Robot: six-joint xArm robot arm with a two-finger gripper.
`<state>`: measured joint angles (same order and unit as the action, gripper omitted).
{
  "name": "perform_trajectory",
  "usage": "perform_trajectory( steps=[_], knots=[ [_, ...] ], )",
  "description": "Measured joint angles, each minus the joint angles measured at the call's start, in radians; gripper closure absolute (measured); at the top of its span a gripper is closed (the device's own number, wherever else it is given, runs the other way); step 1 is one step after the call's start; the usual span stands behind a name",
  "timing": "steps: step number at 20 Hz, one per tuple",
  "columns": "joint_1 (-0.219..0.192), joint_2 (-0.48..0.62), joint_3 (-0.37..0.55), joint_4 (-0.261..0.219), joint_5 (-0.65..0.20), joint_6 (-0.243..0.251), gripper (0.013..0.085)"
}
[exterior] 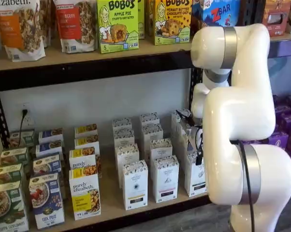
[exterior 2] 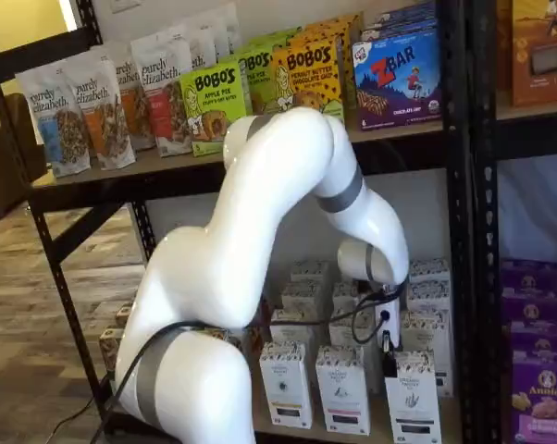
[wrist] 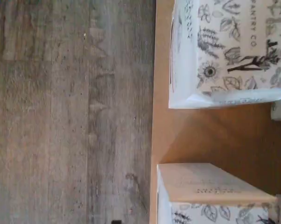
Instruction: Pick up the white box with a green strip in the middle, on the bottom shelf, the sixth box from the left
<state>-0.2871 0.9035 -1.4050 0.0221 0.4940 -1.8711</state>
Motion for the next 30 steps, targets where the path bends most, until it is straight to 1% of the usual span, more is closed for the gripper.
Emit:
perform_trajectory(
  steps=[7, 9, 13, 21, 24, 26, 30],
  knots=[
    [-0.001, 0.055, -0.052, 0.003, -0.011, -0.004, 0.0130],
    [-0.004, 0.066, -0.067, -0.013, -0.005, 0.008, 0.0130],
    [-0.008, 0.087, -0.096, -0.063, 0.011, 0.047, 0.0130],
    [-0.004, 0.120, -0.124, -0.123, 0.006, 0.104, 0.0130],
    [-0.005, 0.135, -0.140, -0.134, 0.013, 0.112, 0.0130],
    [-0.006, 0.148, -0.162, -0.141, 0.037, 0.118, 0.0130],
    [-0.005, 0.167, -0.196, -0.171, 0.080, 0.144, 0.0130]
  ],
)
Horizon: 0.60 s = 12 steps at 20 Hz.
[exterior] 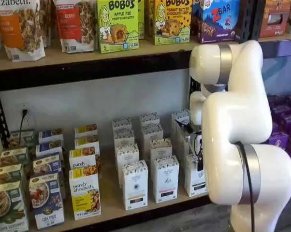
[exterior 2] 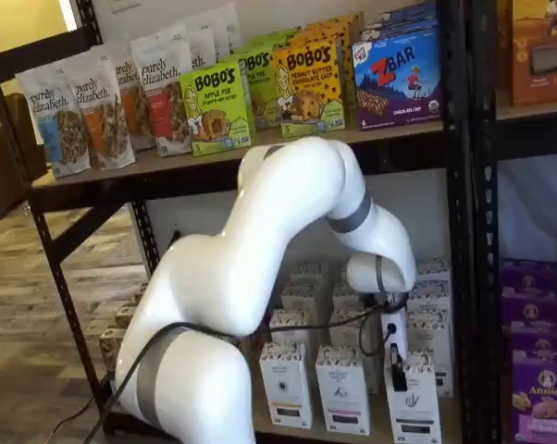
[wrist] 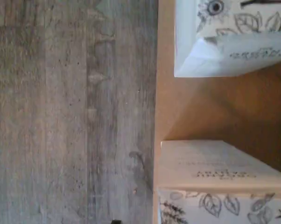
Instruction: Pick up the white box with a green strip in the middle, on the bottom shelf, the sixth box from the left
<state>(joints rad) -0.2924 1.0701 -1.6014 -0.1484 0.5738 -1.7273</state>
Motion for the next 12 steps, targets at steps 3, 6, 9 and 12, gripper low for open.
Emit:
perform_trajectory(
  steps=[3, 6, 9, 12],
  knots=[
    [0.001, 0.010, -0.008, -0.014, 0.004, 0.013, 0.0130],
    [-0.001, 0.014, -0.008, -0.008, -0.006, 0.006, 0.0130],
    [-0.002, 0.016, -0.009, -0.003, -0.010, 0.001, 0.0210],
    [-0.004, 0.016, -0.004, -0.002, -0.021, -0.002, 0.0250]
  ],
)
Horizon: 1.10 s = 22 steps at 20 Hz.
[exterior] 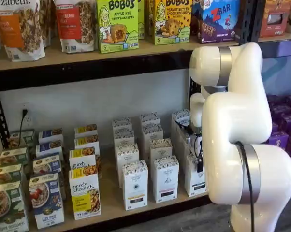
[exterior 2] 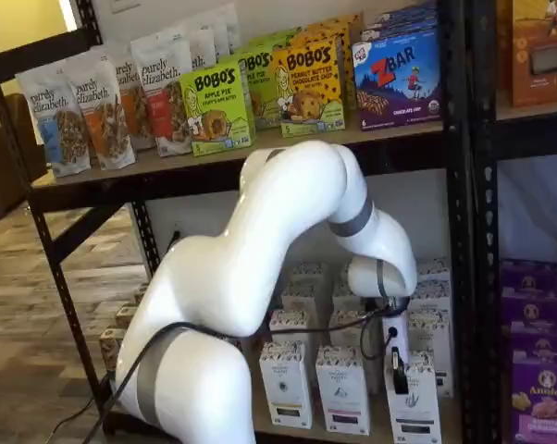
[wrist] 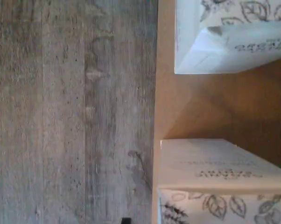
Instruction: Pick up the white box with a green strip in the middle, on the bottom shelf, the sixth box from the left
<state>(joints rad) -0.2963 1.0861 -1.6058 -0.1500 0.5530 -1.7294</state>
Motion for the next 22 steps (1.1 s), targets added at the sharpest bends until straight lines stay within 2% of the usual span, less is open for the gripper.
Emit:
perform_trajectory(
  steps=[3, 7, 9, 10, 13, 20, 22],
  knots=[
    [-0.001, -0.002, 0.002, 0.003, -0.003, -0.004, 0.0330],
    [-0.003, -0.005, 0.006, -0.001, -0.003, -0.002, 0.0330],
    [-0.003, -0.007, 0.007, 0.000, 0.002, -0.003, 0.0410],
    [-0.003, -0.008, 0.008, -0.001, 0.002, -0.003, 0.0410],
    [-0.005, -0.014, 0.018, -0.003, -0.001, -0.001, 0.0490],
    [-0.008, -0.050, 0.089, -0.033, -0.066, 0.024, 0.0490],
    [-0.006, -0.077, 0.134, -0.059, -0.090, 0.050, 0.0490]
  ],
)
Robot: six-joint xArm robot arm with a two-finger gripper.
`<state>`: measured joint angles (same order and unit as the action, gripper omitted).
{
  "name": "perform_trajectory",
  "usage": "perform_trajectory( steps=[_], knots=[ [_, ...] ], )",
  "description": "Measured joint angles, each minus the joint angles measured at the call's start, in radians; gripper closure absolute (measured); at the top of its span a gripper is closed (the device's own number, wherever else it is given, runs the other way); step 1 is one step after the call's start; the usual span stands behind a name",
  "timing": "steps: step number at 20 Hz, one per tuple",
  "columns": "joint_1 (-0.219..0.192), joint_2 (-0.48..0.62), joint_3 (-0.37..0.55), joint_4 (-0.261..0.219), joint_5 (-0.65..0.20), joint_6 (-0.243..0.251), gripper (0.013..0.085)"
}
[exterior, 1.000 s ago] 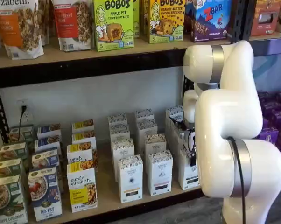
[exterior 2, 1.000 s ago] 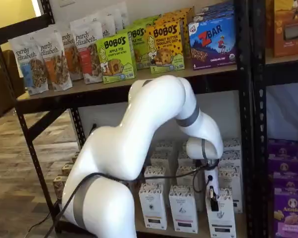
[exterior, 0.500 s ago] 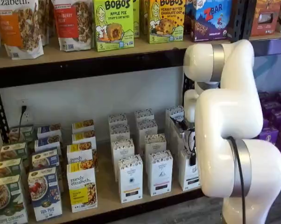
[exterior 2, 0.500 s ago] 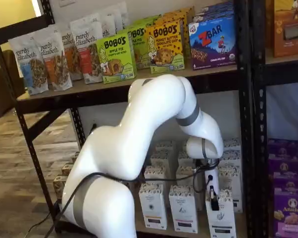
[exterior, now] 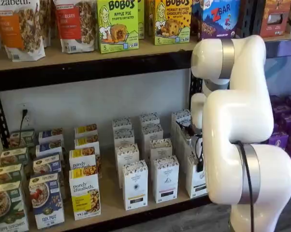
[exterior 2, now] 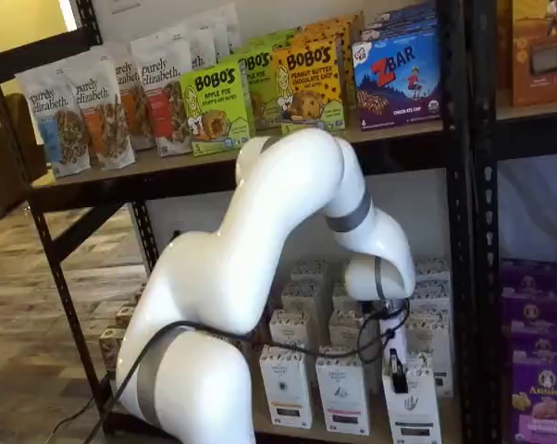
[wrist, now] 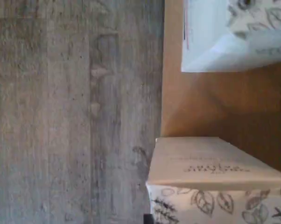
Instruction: Pick up the white box with a green strip in the middle, on the bottom shelf, the sixth box from the left
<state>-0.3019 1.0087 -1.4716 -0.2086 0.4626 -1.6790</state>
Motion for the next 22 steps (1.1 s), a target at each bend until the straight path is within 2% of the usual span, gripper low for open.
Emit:
perform_trajectory(
  steps=[3, 5, 6, 10, 13, 16, 18, 22],
  knots=[
    [0.009, -0.064, 0.101, -0.045, -0.039, 0.052, 0.0490],
    [0.016, -0.127, 0.195, -0.088, -0.072, 0.102, 0.0490],
    [0.021, -0.163, 0.246, -0.095, -0.085, 0.114, 0.0490],
    [0.035, -0.317, 0.436, -0.074, -0.115, 0.112, 0.0490],
    [0.046, -0.436, 0.559, -0.080, -0.119, 0.129, 0.0490],
    [0.062, -0.559, 0.664, -0.031, -0.096, 0.097, 0.0490],
    [0.076, -0.640, 0.716, 0.012, -0.050, 0.070, 0.0490],
    [0.104, -0.786, 0.808, -0.020, 0.021, 0.124, 0.0490]
  ],
)
